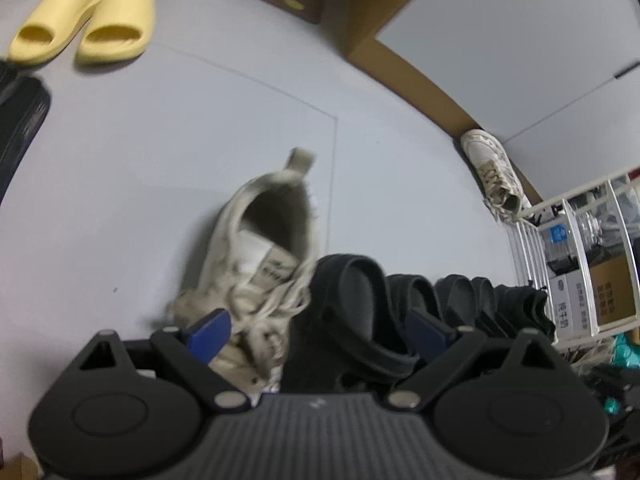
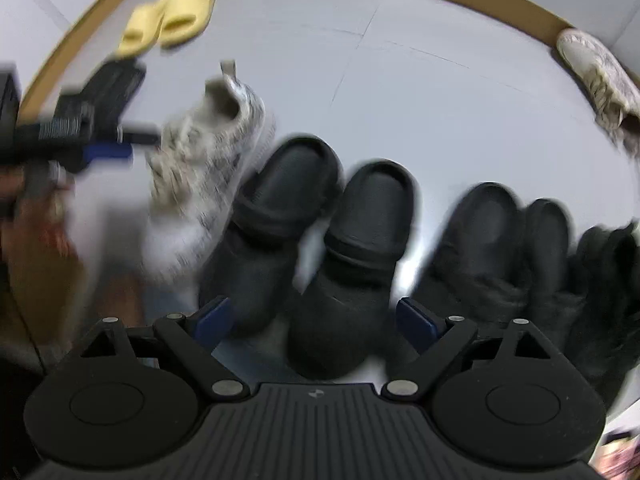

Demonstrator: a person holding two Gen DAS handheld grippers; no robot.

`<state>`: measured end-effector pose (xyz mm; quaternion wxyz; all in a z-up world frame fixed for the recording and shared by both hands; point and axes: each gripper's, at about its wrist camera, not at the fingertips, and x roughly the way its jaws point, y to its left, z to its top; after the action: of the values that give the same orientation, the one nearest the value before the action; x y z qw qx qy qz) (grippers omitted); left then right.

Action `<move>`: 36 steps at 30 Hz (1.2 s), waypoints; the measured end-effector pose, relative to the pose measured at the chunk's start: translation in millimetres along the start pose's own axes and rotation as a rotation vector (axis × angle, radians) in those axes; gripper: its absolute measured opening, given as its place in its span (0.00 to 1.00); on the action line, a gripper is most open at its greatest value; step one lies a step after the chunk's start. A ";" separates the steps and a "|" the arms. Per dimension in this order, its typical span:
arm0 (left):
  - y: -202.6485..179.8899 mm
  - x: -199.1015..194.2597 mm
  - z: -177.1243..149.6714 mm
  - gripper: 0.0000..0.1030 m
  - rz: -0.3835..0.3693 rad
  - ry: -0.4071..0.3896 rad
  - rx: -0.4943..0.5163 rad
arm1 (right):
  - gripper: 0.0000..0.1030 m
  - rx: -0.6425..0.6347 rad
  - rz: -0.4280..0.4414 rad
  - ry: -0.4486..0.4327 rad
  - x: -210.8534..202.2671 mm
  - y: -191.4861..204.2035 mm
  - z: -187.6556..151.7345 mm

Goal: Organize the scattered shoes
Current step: 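Open the right tool off the sneaker while the left tool swings toward the rack, then reach the left tool toward the white printed sneaker lying by the rack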

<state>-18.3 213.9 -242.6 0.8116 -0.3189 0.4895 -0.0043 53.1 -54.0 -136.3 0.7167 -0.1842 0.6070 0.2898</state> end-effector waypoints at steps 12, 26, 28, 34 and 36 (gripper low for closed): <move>-72.6 14.9 33.0 0.91 0.032 -0.003 0.128 | 0.90 0.000 0.001 -0.106 -11.7 -111.6 -24.6; -186.5 66.2 94.0 0.83 0.042 0.078 0.318 | 0.90 0.223 0.040 -0.405 -8.6 -196.7 -82.8; -206.0 72.6 98.8 0.83 0.045 0.088 0.366 | 0.90 0.266 0.063 -0.381 0.6 -204.2 -93.5; -262.5 94.2 113.6 0.82 0.084 0.105 0.506 | 0.90 0.300 0.092 -0.382 4.9 -212.4 -111.2; -286.9 101.2 121.2 0.82 0.087 0.111 0.548 | 0.90 0.322 0.102 -0.398 5.5 -215.9 -114.1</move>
<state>218.6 15.2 -134.6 0.8388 -0.0654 0.5272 -0.1193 104.5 -288.1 -182.9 0.8264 0.0236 0.5009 0.2560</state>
